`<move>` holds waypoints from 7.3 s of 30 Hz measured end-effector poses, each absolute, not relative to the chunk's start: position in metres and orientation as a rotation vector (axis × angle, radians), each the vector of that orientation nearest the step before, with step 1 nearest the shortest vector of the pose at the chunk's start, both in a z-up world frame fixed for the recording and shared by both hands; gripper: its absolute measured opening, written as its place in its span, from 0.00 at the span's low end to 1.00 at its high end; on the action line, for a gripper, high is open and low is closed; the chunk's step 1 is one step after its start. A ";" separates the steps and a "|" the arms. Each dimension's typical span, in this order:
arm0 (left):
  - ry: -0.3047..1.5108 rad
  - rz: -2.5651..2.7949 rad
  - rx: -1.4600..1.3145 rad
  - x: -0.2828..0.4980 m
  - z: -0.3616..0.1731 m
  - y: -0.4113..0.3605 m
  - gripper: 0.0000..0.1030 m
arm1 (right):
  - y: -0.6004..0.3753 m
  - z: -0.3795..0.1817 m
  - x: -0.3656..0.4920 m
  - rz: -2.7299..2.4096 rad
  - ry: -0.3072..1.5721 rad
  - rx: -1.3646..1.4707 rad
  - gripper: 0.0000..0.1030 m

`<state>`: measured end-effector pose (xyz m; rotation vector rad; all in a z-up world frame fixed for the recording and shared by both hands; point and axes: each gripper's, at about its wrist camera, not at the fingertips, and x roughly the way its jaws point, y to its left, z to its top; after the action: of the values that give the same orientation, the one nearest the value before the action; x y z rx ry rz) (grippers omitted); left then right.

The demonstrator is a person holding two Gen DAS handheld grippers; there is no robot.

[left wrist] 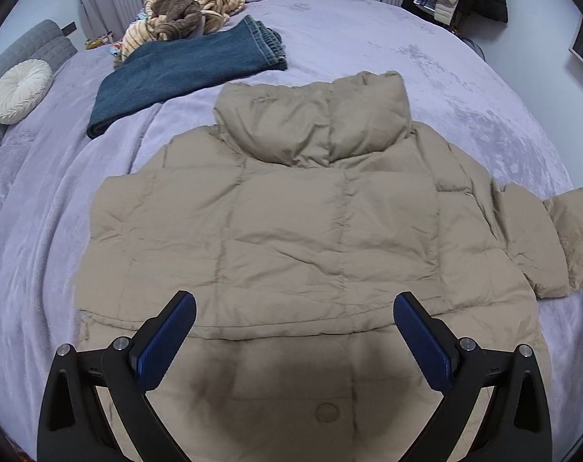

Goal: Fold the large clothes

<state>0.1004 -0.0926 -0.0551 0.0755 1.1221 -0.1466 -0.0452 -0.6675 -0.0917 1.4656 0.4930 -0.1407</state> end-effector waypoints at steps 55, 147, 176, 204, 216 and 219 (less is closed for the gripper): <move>1.137 -0.520 -0.641 0.168 -0.095 0.098 1.00 | -0.172 -0.074 0.085 0.375 1.177 0.232 0.58; 1.205 -0.080 -0.096 0.031 -0.055 0.032 0.95 | -0.424 -0.059 -0.083 -0.081 1.299 0.592 0.18; 1.364 -0.089 -0.093 -0.103 -0.063 0.061 1.00 | -0.352 -0.049 -0.178 -0.019 1.329 0.695 0.81; 1.441 -0.155 -0.395 -0.187 -0.112 0.150 1.00 | -0.353 -0.087 -0.293 -0.246 1.266 0.938 0.85; 1.457 -0.256 -0.715 -0.175 -0.151 0.166 1.00 | -0.359 -0.115 -0.293 -0.258 1.226 1.122 1.00; 1.455 -0.256 -0.751 -0.163 -0.159 0.158 1.00 | -0.360 -0.121 -0.289 -0.235 1.192 1.208 1.00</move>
<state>-0.1631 0.1580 -0.1593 -0.7511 1.4553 -0.2556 -0.2885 -0.3601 -0.1213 1.2080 1.1916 -0.2346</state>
